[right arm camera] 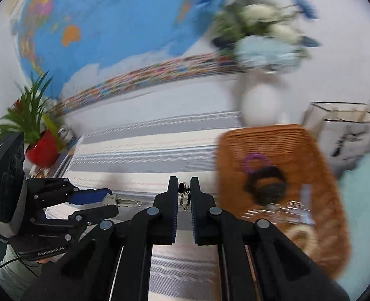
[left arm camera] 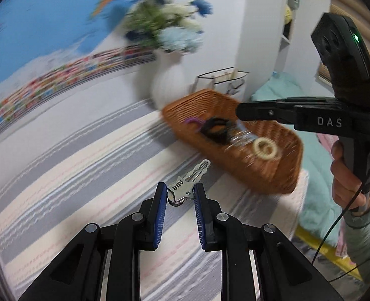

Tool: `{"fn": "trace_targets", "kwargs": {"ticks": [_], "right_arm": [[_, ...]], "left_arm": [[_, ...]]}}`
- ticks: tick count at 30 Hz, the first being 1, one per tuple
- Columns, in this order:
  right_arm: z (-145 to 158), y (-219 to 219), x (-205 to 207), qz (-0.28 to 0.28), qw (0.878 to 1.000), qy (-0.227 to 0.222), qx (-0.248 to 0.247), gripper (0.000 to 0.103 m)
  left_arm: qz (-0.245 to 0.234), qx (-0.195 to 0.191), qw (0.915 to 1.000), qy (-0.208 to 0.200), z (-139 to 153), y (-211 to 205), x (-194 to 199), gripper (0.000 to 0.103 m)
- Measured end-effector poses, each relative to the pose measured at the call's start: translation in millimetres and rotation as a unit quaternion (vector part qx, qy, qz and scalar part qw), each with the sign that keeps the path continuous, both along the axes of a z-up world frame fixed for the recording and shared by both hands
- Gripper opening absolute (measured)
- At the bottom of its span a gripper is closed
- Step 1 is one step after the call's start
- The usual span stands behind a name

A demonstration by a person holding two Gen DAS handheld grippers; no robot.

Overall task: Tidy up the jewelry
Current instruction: 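Carry the keys and gold earring over the wicker basket with both tools, then open both tools to release the keys and earring into the basket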

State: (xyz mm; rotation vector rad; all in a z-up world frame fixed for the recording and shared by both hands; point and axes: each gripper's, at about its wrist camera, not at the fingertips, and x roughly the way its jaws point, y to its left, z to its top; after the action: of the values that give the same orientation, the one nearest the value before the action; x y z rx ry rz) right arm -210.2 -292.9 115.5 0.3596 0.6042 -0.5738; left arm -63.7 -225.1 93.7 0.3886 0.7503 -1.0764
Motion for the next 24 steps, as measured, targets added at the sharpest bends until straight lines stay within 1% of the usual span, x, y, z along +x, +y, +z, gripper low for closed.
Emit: {"fn": "trace_targets", "kwargs": {"ticks": [4, 9, 14, 19, 24], "right_arm": [[4, -21, -48, -0.045, 0.999, -0.002, 0.005, 0.010], [-9, -39, -86, -0.078, 0.997, 0.006, 0.021, 0.010], [-27, -50, -105, -0.098, 0.994, 0.016, 0.042, 0.010], [-41, -55, -114, -0.103, 0.993, 0.030, 0.051, 0.010], [-50, -57, -112, -0.099, 0.993, 0.032, 0.058, 0.010]], "left_arm": [[-0.025, -0.003, 0.9997, 0.005, 7, -46, -17, 0.022], [-0.057, 0.006, 0.9982, 0.017, 1, -91, -36, 0.022], [-0.076, 0.027, 0.9962, 0.032, -17, -120, -50, 0.022], [-0.082, 0.042, 0.9950, 0.038, -31, -130, -60, 0.022], [-0.078, 0.045, 0.9953, 0.036, -33, -136, -59, 0.022]]}}
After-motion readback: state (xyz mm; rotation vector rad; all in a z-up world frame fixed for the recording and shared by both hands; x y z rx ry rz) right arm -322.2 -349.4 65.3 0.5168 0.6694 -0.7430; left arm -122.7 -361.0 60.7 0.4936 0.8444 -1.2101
